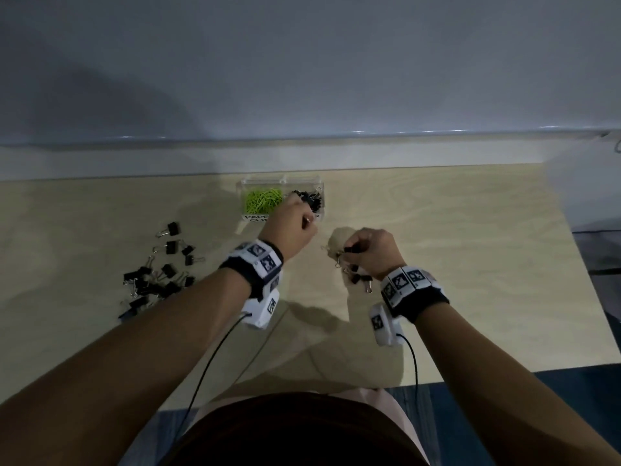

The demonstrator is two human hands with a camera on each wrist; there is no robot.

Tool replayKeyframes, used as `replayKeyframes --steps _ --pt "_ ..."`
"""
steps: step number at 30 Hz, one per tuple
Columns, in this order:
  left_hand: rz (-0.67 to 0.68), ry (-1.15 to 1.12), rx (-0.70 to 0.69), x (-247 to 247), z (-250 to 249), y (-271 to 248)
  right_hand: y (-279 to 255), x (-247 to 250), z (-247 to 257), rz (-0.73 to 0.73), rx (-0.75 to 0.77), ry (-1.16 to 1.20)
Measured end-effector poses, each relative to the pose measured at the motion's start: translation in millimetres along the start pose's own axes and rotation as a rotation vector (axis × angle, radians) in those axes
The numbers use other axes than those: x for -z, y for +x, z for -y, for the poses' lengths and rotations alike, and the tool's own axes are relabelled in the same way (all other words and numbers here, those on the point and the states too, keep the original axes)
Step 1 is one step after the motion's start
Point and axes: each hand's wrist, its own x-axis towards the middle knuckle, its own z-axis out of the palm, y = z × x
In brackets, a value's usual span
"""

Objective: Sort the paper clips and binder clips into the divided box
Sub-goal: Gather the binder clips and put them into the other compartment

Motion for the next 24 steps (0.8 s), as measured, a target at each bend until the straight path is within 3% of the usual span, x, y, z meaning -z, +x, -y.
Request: replayKeyframes --steps 3,6,10,13,15,17,21,24 --pt "-0.112 -0.001 0.055 21.7 8.2 26.4 23.8 2.7 35.6 -0.039 0.11 0.031" --pt "-0.098 0.029 0.089 29.0 15.9 39.8 49.0 1.8 72.6 -0.095 0.201 -0.001" --pt "-0.119 0.023 0.102 24.0 25.2 34.6 66.6 0.2 96.8 -0.004 0.196 -0.051" --pt "-0.18 0.026 0.008 13.5 21.7 16.5 65.8 12.6 83.3 0.019 0.177 -0.058" --pt "-0.081 0.039 -0.088 0.3 12.4 0.2 60.0 24.4 63.8 -0.047 0.204 -0.115" --pt "0.113 0.087 -0.187 -19.7 1.3 -12.7 54.6 32.2 38.6 -0.072 0.223 -0.258" --pt "0.431 0.322 -0.369 -59.3 -16.8 -19.4 38.4 32.9 0.9 0.097 0.138 -0.48" --pt "0.47 0.403 -0.407 -70.1 -18.9 -19.5 25.7 22.4 -6.4 0.206 0.212 -0.624"
